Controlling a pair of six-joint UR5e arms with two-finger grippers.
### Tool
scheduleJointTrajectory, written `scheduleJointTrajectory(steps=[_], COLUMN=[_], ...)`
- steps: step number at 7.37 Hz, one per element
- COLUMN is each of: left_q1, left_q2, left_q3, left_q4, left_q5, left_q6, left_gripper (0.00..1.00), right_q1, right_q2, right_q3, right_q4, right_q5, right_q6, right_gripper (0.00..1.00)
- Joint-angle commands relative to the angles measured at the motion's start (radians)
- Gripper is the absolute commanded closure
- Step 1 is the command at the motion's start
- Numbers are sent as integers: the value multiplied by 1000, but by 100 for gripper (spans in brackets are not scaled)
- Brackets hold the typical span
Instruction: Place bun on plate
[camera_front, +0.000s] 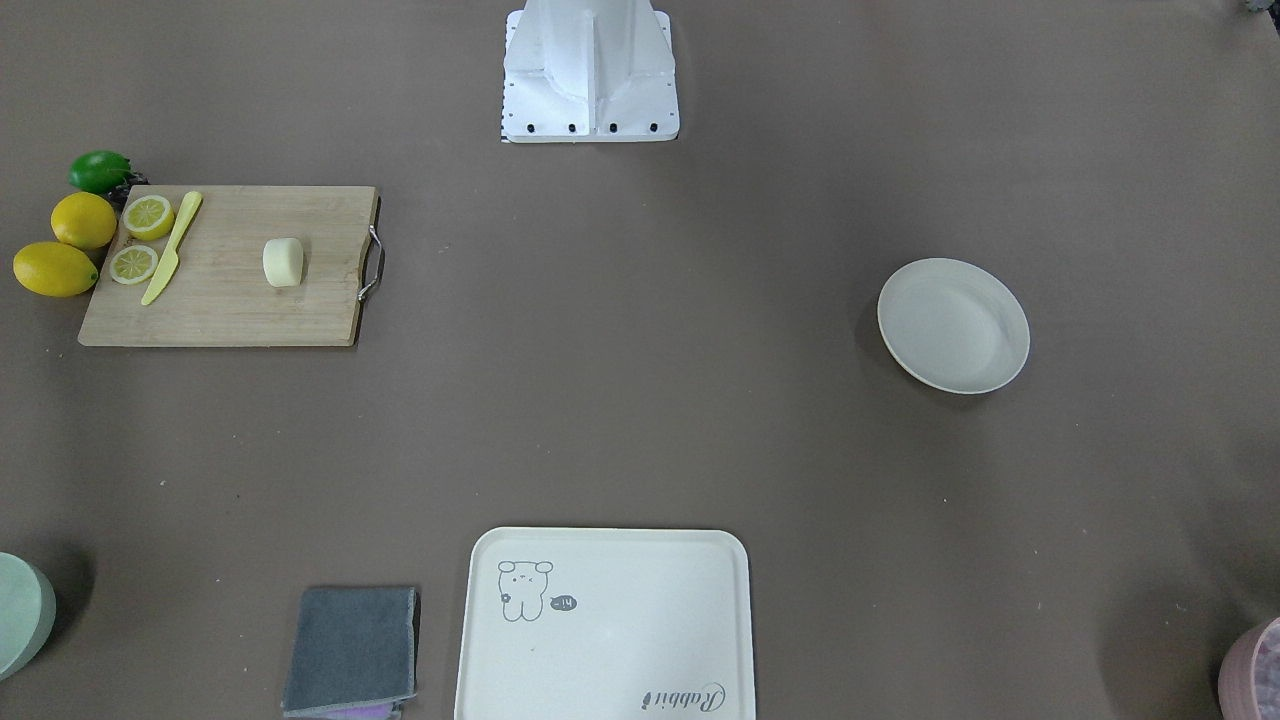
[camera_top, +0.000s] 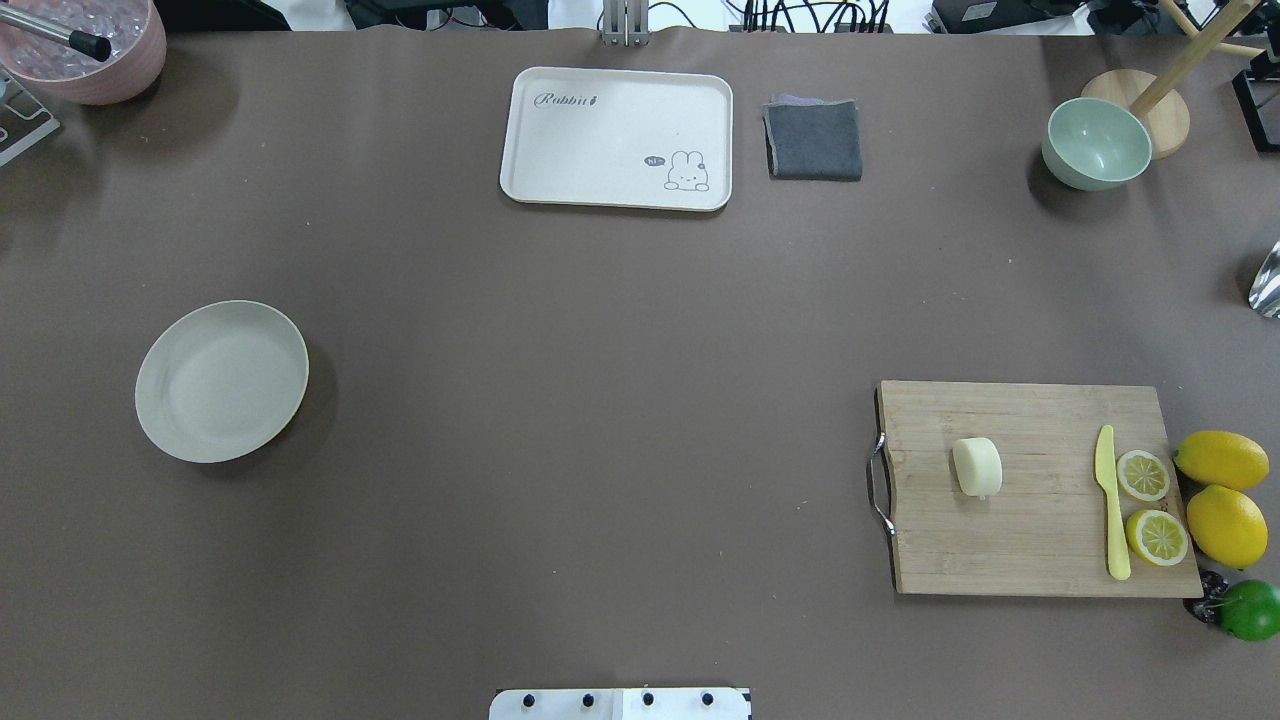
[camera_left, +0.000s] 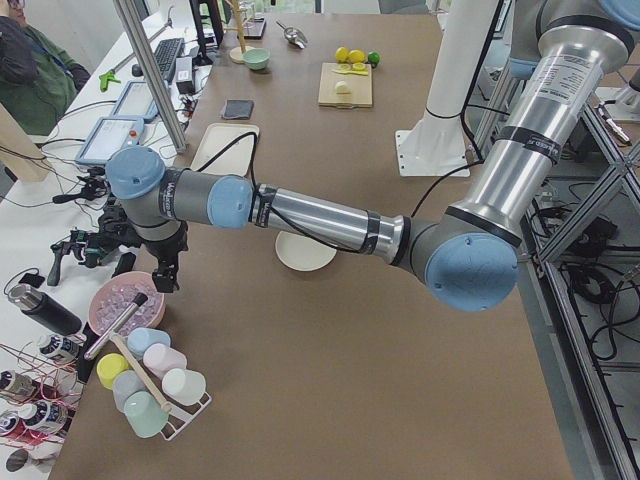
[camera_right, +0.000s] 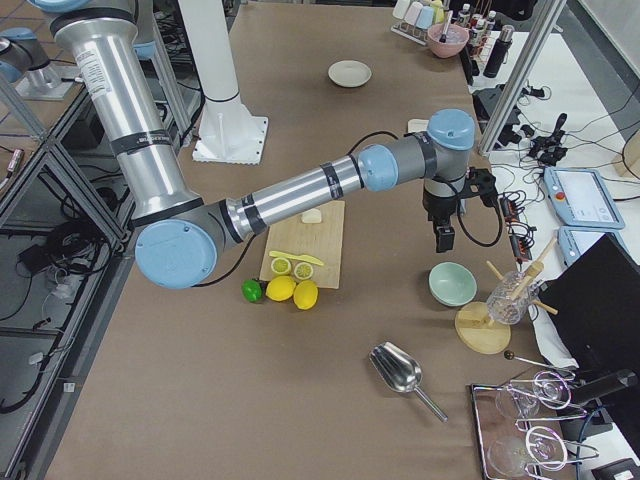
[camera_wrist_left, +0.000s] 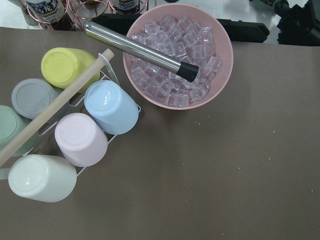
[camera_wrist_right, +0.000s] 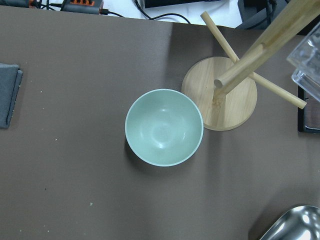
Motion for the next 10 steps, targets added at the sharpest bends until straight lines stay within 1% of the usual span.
scheduleJointTrajectory(steps=[1, 4, 6, 10], left_q1=[5, 3, 3, 7], left_q2=[0, 9, 19, 27], left_q3=[-4, -4, -1, -22], left_q4=[-3, -17, -87, -99], left_q5=[2, -3, 0, 2], left_q6=[1, 4, 6, 16], left_gripper=[2, 2, 2, 2], right_q1=[2, 5, 5, 9], right_q2=[-2, -4, -10, -7], right_q3=[-4, 6, 1, 10], right_q4=[3, 3, 6, 6], right_q5=[1, 22, 22, 22], right_q6=[2, 2, 2, 3], right_gripper=[0, 0, 0, 0])
